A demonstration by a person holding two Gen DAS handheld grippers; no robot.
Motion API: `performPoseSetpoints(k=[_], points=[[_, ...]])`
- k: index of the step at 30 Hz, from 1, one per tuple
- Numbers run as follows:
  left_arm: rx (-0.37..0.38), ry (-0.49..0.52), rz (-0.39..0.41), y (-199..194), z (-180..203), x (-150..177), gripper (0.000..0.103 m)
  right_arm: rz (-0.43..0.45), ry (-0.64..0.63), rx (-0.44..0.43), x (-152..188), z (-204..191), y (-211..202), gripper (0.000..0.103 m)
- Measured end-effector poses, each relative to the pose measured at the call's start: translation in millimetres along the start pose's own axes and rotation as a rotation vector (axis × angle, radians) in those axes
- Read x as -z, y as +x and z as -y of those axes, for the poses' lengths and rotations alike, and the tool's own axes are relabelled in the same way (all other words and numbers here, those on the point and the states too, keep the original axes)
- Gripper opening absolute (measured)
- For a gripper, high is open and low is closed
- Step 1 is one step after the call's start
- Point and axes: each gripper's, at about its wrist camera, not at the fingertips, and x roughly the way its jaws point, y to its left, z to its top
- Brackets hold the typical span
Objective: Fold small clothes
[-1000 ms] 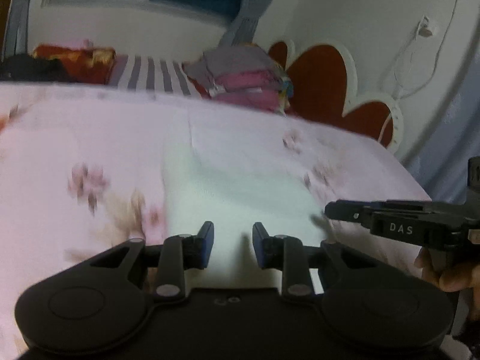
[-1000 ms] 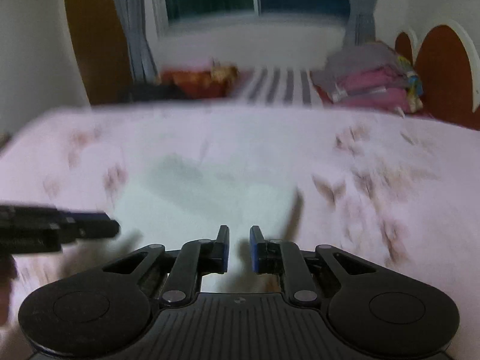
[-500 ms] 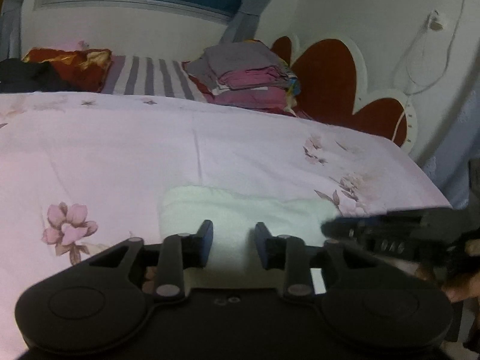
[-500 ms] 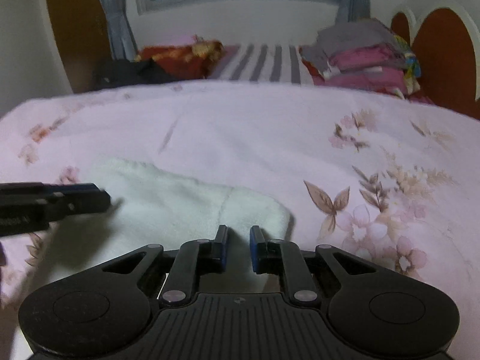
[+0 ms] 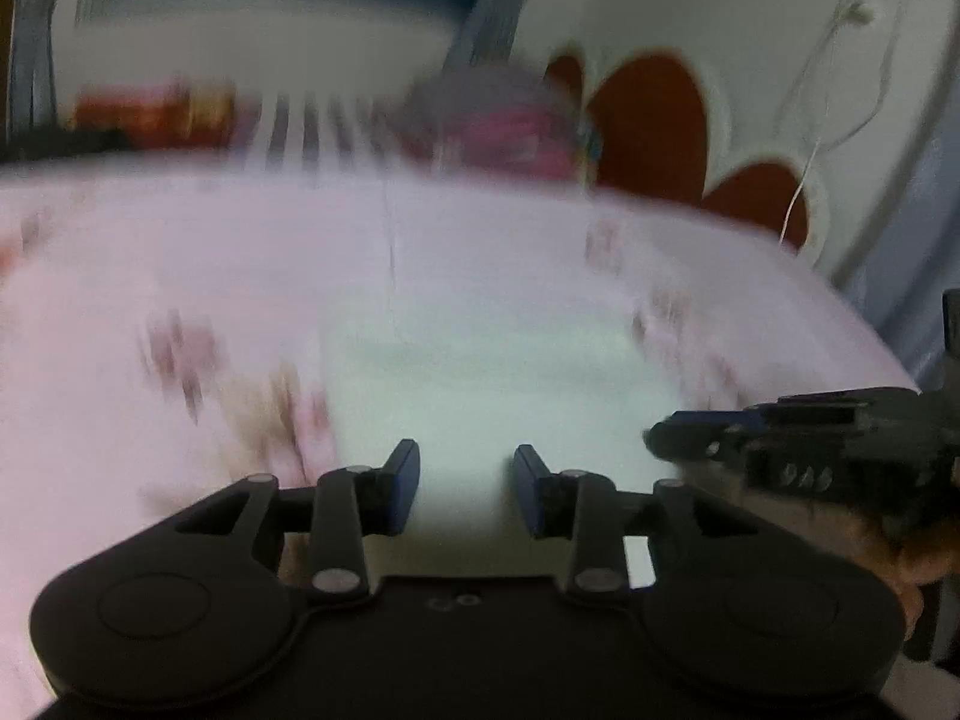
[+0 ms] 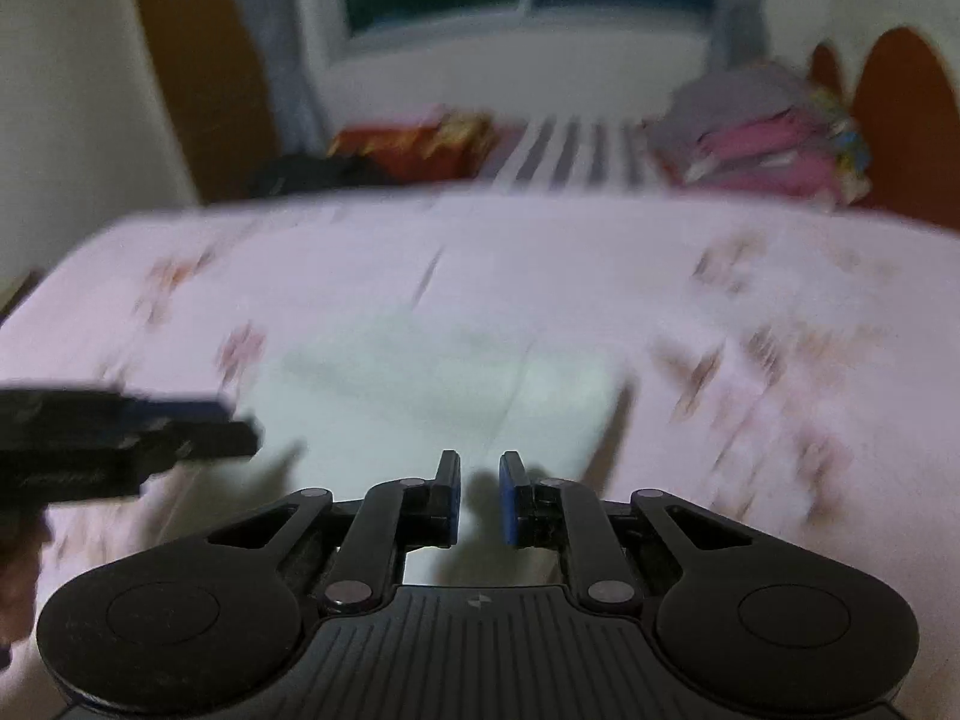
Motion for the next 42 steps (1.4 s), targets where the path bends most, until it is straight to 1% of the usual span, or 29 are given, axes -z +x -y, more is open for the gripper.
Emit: performPoseSetpoints(k=[1,2,4,5,6,7,8,9,10,11,13,14,16,18,20,22,23,25,26,28,29,33,34,35,36,38,39,40,42], points=[[-0.002,-0.006,0.014,2.4,0.2,4.1,0.032,-0.038,-0.02,0.031,8.9,-2.7,10.0,0.013],[-0.013,0.006,0.015,2.4,2.6,3.9,0.032,-0.013,-0.023,0.037,12.0,-4.3,9.8,0.013],[-0.022,0.017,0.005,-7.7,5.5,0.8,0.032,-0.022,-0.023,0.056,4.6,-8.7,5.3,0.013],[-0.017,0.019,0.019,-15.4,5.8,-0.3,0.034,-0.002,-0.016,0.07,1.3,-10.1,-3.0,0.013],[-0.015,0.013,0.041,-23.5,3.1,1.0,0.04,0.028,0.005,0.07,2.1,-9.2,-13.4,0.013],[-0.024,0.0,0.057,-30.2,-1.0,3.6,0.053,0.061,0.056,0.045,2.2,-2.9,-25.6,0.014],[-0.041,-0.021,0.068,-36.6,-7.2,6.7,0.065,0.076,0.11,0.023,3.8,4.9,-33.0,0.014],[-0.051,-0.039,0.076,-39.4,-12.7,9.8,0.083,0.08,0.166,0.01,6.1,13.5,-39.0,0.02],[-0.055,-0.062,0.079,-41.1,-19.3,13.1,0.086,0.078,0.223,-0.001,9.3,22.2,-43.2,0.057],[-0.05,-0.093,0.063,-39.9,-26.3,15.1,0.086,0.077,0.285,-0.025,13.0,31.0,-45.8,0.088],[-0.013,-0.184,0.018,-37.3,-43.4,17.6,0.084,0.09,0.397,-0.107,19.7,51.7,-48.1,0.087],[0.009,-0.234,0.007,-35.3,-51.0,18.2,0.082,0.076,0.434,-0.127,18.6,59.5,-44.9,0.085],[0.067,-0.332,-0.007,-30.3,-65.1,18.2,0.077,0.053,0.477,-0.173,19.3,67.8,-39.9,0.081],[0.136,-0.442,-0.029,-20.3,-79.3,19.2,0.077,0.03,0.511,-0.219,18.3,74.6,-32.0,0.081],[0.158,-0.502,-0.038,-12.6,-85.3,21.1,0.074,-0.007,0.557,-0.25,20.4,81.5,-20.2,0.075],[0.179,-0.523,-0.045,-7.1,-86.6,22.3,0.073,-0.035,0.596,-0.281,26.9,89.3,-9.2,0.072],[0.177,-0.524,-0.046,-5.3,-85.4,21.8,0.073,-0.065,0.616,-0.307,28.6,91.9,-1.9,0.071],[0.168,-0.506,-0.051,-0.9,-81.6,20.6,0.071,-0.09,0.618,-0.326,32.3,94.8,7.8,0.07],[0.162,-0.495,-0.052,1.1,-79.0,19.7,0.07,-0.08,0.618,-0.34,32.7,95.2,8.8,0.07],[0.14,-0.459,-0.064,7.7,-71.6,17.1,0.064,-0.074,0.641,-0.361,32.2,98.6,11.8,0.07],[0.12,-0.434,-0.068,10.5,-67.2,15.7,0.063,-0.074,0.638,-0.367,30.8,98.4,13.7,0.07],[0.08,-0.395,-0.079,16.5,-54.0,9.1,0.063,-0.09,0.539,-0.349,17.8,85.0,18.7,0.068],[0.073,-0.39,-0.082,18.2,-51.1,7.3,0.063,-0.095,0.518,-0.34,16.2,81.7,20.7,0.058],[0.058,-0.378,-0.087,19.8,-47.4,5.4,0.063,-0.107,0.494,-0.326,13.4,77.4,22.3,0.045],[0.041,-0.362,-0.091,21.3,-42.9,2.7,0.061,-0.12,0.492,-0.329,12.4,75.4,26.3,0.043],[-0.007,-0.302,-0.094,23.6,-32.5,-2.1,0.048,-0.121,0.496,-0.327,12.8,73.7,28.6,0.04],[-0.03,-0.257,-0.083,21.6,-24.2,-5.2,0.033,-0.122,0.488,-0.311,13.4,71.7,27.3,0.037],[-0.064,-0.192,-0.074,16.7,-11.0,-10.0,0.028,-0.12,0.455,-0.279,9.5,65.2,22.6,0.031],[-0.118,-0.027,-0.048,5.2,17.6,-14.3,0.028,-0.071,0.346,-0.224,2.8,45.3,4.9,0.03]])
